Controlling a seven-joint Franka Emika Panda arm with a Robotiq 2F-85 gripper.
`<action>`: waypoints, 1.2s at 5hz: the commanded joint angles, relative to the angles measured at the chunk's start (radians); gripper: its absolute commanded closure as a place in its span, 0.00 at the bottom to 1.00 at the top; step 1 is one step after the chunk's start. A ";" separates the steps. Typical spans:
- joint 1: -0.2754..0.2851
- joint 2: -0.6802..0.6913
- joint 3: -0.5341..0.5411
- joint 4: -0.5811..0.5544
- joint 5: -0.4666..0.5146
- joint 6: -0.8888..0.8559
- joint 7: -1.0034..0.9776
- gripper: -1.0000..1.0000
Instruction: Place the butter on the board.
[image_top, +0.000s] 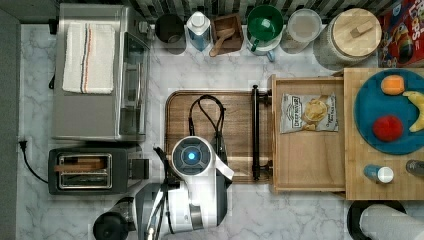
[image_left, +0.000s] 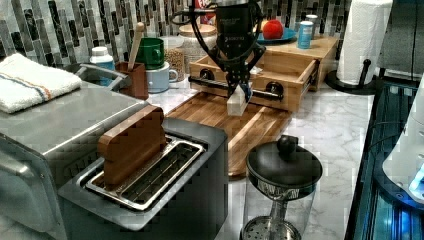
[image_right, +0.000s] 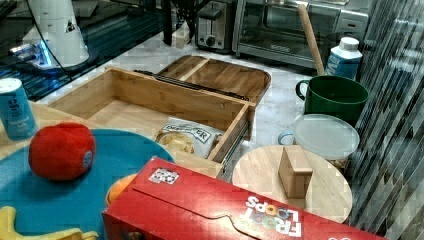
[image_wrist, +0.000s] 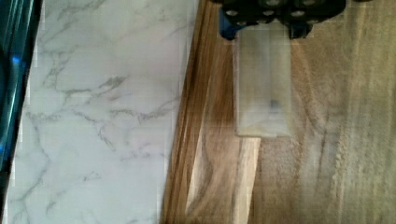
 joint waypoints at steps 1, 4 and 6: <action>0.027 0.144 0.034 0.020 0.093 0.158 0.071 1.00; 0.029 0.179 0.055 0.022 0.134 0.187 0.065 0.00; 0.035 0.243 0.041 0.049 0.066 0.221 0.066 0.00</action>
